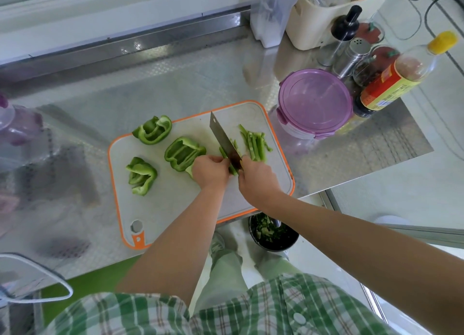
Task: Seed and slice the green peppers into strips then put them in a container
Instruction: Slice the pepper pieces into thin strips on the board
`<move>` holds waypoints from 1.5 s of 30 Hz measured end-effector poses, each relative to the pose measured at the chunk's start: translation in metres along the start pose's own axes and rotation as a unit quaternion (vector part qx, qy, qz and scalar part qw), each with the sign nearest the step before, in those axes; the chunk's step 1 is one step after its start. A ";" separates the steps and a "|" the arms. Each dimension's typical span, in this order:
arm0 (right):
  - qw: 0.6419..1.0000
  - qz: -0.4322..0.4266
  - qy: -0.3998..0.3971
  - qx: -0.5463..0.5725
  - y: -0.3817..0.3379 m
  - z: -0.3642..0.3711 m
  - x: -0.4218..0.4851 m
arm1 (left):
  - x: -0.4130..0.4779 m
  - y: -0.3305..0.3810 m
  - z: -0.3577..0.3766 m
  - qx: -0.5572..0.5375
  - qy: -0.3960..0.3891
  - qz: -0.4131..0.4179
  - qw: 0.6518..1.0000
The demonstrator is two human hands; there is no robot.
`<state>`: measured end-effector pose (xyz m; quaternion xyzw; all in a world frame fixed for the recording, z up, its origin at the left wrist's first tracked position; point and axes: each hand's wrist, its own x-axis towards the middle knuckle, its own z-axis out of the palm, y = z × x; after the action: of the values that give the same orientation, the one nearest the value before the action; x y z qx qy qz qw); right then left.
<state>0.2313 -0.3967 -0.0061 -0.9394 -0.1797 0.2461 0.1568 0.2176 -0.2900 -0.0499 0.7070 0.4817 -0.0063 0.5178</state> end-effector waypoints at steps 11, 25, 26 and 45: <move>1.000 -0.003 0.003 -0.002 0.000 0.008 0.004 | -0.001 0.008 -0.003 0.019 -0.006 -0.022 1.000; 0.994 0.031 0.045 0.096 0.002 0.008 0.029 | 0.003 0.003 -0.004 0.017 -0.011 -0.022 1.000; 0.994 0.032 0.049 0.093 0.004 0.006 0.030 | 0.002 0.004 -0.004 0.018 -0.014 -0.018 1.000; 0.994 -0.019 0.044 0.101 0.014 0.001 0.002 | -0.020 -0.001 -0.028 0.131 0.045 0.140 0.980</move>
<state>0.2359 -0.4082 -0.0128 -0.9250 -0.1652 0.2186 0.2632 0.1927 -0.2824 -0.0274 0.8287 0.3957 0.0351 0.3944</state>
